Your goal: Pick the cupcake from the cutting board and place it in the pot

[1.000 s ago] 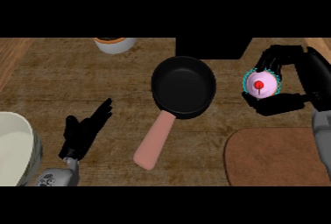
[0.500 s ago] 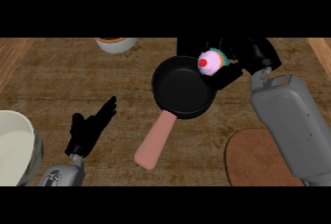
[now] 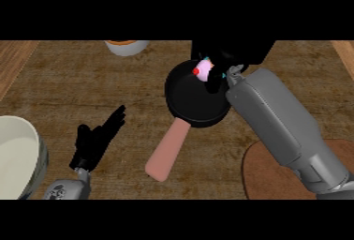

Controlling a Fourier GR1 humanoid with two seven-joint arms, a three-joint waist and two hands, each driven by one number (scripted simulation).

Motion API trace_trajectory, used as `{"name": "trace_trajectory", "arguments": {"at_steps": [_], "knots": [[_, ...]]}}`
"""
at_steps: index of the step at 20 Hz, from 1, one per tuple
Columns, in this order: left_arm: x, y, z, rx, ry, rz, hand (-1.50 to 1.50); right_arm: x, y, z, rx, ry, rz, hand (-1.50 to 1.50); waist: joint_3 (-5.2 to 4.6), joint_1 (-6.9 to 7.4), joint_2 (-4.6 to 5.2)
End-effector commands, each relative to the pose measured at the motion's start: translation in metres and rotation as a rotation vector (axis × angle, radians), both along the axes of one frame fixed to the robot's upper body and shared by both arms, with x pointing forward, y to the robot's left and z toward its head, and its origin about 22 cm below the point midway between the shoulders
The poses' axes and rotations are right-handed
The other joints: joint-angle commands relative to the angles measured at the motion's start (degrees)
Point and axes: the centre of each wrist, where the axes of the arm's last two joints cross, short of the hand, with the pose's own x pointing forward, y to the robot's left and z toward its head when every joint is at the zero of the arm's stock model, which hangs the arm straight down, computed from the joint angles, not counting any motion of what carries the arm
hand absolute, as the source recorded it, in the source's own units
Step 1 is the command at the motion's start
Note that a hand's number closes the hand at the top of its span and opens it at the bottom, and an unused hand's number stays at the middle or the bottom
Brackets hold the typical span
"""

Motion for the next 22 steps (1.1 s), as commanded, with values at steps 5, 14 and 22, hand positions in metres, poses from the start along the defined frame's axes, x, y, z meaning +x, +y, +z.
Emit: {"name": "trace_trajectory", "arguments": {"at_steps": [5,14,22], "knots": [[-0.005,0.01,-0.002,0.002,0.003,-0.001,0.0,0.012,0.039,-0.049,-0.153,0.386,-0.178,-1.5,0.01,0.0,-0.02],[0.003,0.02,0.006,0.003,-0.01,-0.018,0.0,0.016,0.043,-0.026,0.401,0.156,-0.073,-1.5,0.16,0.95,0.02],[0.001,0.0,-0.001,-0.009,0.007,0.018,0.0,0.03,0.011,0.008,0.891,-0.111,-0.211,-1.5,0.11,-0.58,-0.06]]}}
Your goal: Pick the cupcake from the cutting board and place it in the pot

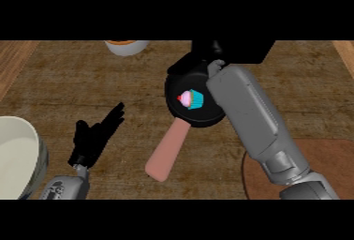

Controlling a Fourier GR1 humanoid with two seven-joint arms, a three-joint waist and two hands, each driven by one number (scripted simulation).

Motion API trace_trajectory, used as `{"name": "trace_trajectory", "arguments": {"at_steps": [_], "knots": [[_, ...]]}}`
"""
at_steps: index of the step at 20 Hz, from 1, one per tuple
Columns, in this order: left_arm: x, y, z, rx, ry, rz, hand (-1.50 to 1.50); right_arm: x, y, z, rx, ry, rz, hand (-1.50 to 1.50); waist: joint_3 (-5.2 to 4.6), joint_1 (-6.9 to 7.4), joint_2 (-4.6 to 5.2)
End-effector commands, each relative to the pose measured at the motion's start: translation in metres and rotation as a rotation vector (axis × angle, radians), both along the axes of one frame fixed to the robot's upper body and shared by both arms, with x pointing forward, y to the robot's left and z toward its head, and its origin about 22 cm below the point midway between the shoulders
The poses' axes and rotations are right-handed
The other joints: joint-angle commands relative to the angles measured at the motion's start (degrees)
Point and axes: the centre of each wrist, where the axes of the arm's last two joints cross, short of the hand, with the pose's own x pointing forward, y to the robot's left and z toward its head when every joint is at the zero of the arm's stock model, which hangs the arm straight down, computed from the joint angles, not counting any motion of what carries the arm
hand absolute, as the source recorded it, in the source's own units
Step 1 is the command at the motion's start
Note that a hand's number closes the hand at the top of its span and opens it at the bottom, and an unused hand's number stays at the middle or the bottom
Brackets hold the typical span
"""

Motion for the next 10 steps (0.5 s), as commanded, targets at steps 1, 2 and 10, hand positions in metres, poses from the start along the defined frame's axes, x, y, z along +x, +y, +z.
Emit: {"name": "trace_trajectory", "arguments": {"at_steps": [1,2,10], "knots": [[-0.006,0.009,-0.001,0.01,-0.002,0.001,0.0,0.006,-0.013,0.009,0.196,-0.127,-0.156,-1.5,-0.05,-0.13,-0.1],[-0.012,0.02,0.003,0.01,-0.01,0.006,0.0,0.006,-0.013,0.022,0.242,-0.121,-0.179,-1.5,-0.05,-0.38,-0.47],[0.0,0.01,0.004,0.008,-0.001,0.022,0.0,0.012,-0.118,0.026,0.413,-0.261,-0.213,-1.5,-0.04,-1.81,-0.44]]}}
